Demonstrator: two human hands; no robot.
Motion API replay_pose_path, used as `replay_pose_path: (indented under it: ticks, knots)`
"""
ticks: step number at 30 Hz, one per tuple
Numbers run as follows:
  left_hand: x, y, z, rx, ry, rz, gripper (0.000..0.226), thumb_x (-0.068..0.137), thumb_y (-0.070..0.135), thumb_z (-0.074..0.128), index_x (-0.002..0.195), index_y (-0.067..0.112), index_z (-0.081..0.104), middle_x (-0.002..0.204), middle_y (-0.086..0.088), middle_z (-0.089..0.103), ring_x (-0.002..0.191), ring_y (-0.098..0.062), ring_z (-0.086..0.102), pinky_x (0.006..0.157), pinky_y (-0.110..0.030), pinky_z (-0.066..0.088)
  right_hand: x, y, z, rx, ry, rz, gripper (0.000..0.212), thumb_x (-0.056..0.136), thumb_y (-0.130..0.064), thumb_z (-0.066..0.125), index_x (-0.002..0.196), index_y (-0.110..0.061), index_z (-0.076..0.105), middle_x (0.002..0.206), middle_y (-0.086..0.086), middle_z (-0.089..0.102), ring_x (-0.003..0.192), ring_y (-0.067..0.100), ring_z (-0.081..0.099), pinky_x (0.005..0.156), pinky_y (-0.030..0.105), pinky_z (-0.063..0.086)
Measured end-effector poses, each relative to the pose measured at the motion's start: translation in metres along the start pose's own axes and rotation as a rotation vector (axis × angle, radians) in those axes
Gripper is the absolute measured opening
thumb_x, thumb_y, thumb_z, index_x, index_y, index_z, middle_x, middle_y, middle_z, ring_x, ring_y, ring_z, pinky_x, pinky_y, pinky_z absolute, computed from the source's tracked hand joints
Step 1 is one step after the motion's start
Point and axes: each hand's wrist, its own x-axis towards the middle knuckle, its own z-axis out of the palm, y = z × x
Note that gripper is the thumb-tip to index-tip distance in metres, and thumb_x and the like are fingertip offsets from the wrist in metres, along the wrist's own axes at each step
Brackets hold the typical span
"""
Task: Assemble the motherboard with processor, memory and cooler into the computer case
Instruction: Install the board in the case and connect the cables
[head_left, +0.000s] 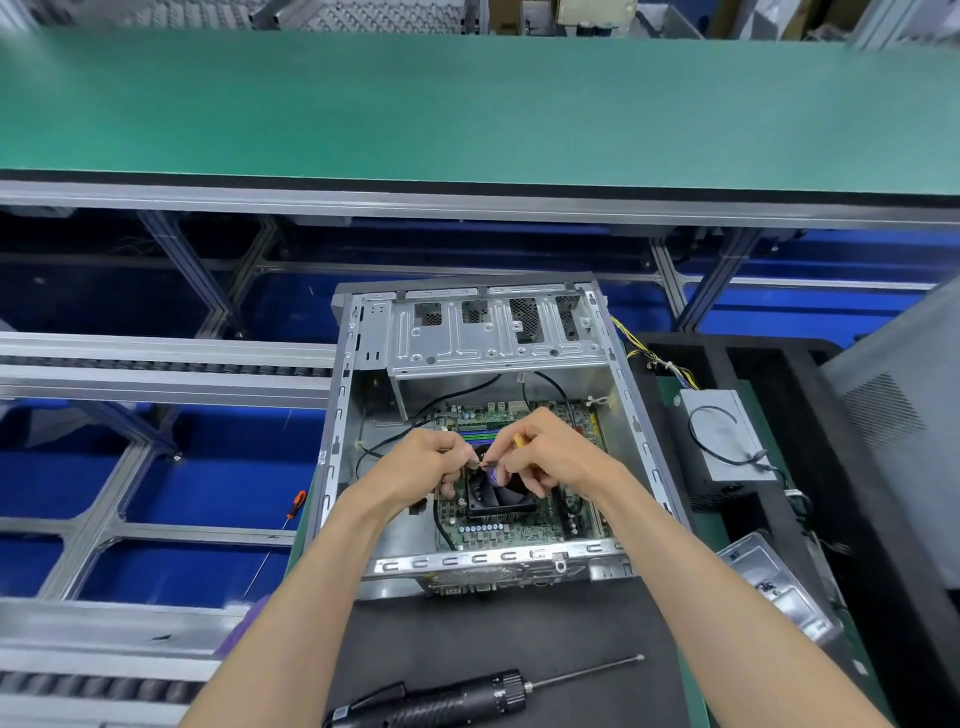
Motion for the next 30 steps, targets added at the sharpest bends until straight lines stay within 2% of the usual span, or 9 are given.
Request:
replay_pose_path:
  ticks: [4, 6, 9, 12, 17, 24, 27, 30]
  knots:
    - [0.001, -0.003, -0.003, 0.029, 0.011, -0.004, 0.025, 0.102, 0.018, 0.054, 0.083, 0.013, 0.07, 0.065, 0.0, 0.056, 0.066, -0.017, 0.054, 0.073, -0.03, 0.045, 0.001, 0.0, 0.002, 0.006, -0.024, 0.012, 0.011, 0.088, 0.007, 0.062, 0.094, 0.007, 0.072, 0.074, 0.017, 0.071, 0.051, 0.022, 0.06, 0.041, 0.022, 0.033]
    - [0.002, -0.004, -0.004, 0.025, -0.001, -0.003, 0.02, 0.095, 0.023, 0.063, 0.078, 0.018, 0.072, 0.066, 0.008, 0.062, 0.067, -0.015, 0.056, 0.074, -0.032, 0.044, 0.002, 0.001, 0.002, -0.018, -0.015, 0.018, 0.01, 0.09, 0.006, 0.063, 0.096, 0.004, 0.071, 0.074, 0.014, 0.072, 0.056, 0.022, 0.064, 0.043, 0.021, 0.037]
    - [0.004, -0.006, -0.005, 0.089, -0.011, 0.021, 0.013, 0.089, 0.024, 0.069, 0.077, 0.023, 0.074, 0.07, 0.002, 0.062, 0.068, -0.017, 0.051, 0.07, -0.035, 0.042, 0.001, 0.002, 0.002, -0.024, -0.025, 0.006, 0.007, 0.091, 0.003, 0.066, 0.094, 0.001, 0.071, 0.075, 0.012, 0.074, 0.061, 0.022, 0.07, 0.044, 0.019, 0.039]
    - [0.006, -0.008, -0.005, 0.158, -0.019, 0.021, 0.013, 0.088, 0.026, 0.067, 0.078, 0.03, 0.074, 0.073, -0.003, 0.057, 0.071, -0.019, 0.046, 0.068, -0.037, 0.039, 0.0, 0.001, 0.002, 0.0, -0.059, -0.005, 0.006, 0.088, 0.003, 0.069, 0.092, 0.0, 0.072, 0.08, 0.015, 0.076, 0.066, 0.024, 0.074, 0.046, 0.02, 0.04]
    - [0.005, -0.008, -0.004, 0.217, -0.043, 0.026, 0.013, 0.087, 0.027, 0.059, 0.081, 0.032, 0.07, 0.081, -0.004, 0.058, 0.078, -0.021, 0.047, 0.073, -0.039, 0.04, 0.0, 0.0, 0.001, 0.044, -0.098, 0.01, 0.014, 0.089, 0.01, 0.062, 0.092, 0.0, 0.071, 0.087, 0.018, 0.077, 0.073, 0.028, 0.077, 0.048, 0.021, 0.041]
    - [0.005, -0.011, -0.003, 0.112, -0.102, 0.097, 0.027, 0.099, 0.012, 0.055, 0.08, 0.029, 0.063, 0.08, 0.006, 0.056, 0.081, -0.021, 0.041, 0.077, -0.038, 0.033, -0.003, 0.002, -0.004, 0.1, -0.1, -0.018, 0.011, 0.09, 0.005, 0.066, 0.097, 0.0, 0.073, 0.094, 0.016, 0.078, 0.08, 0.028, 0.077, 0.051, 0.022, 0.041]
    - [0.007, -0.012, -0.003, 0.104, -0.12, 0.111, 0.029, 0.1, 0.009, 0.054, 0.081, 0.03, 0.063, 0.08, 0.012, 0.058, 0.082, -0.02, 0.042, 0.079, -0.037, 0.033, -0.004, 0.002, -0.006, 0.126, -0.107, -0.036, 0.013, 0.09, 0.002, 0.068, 0.095, -0.006, 0.076, 0.096, 0.016, 0.078, 0.082, 0.028, 0.077, 0.049, 0.02, 0.042]
    - [0.007, -0.014, -0.003, 0.107, -0.131, 0.123, 0.028, 0.1, 0.008, 0.054, 0.082, 0.028, 0.063, 0.082, 0.007, 0.056, 0.083, -0.021, 0.041, 0.08, -0.037, 0.032, -0.005, 0.001, -0.006, 0.134, -0.106, -0.05, 0.017, 0.09, 0.002, 0.069, 0.09, -0.013, 0.078, 0.096, 0.017, 0.078, 0.082, 0.028, 0.077, 0.048, 0.019, 0.042]
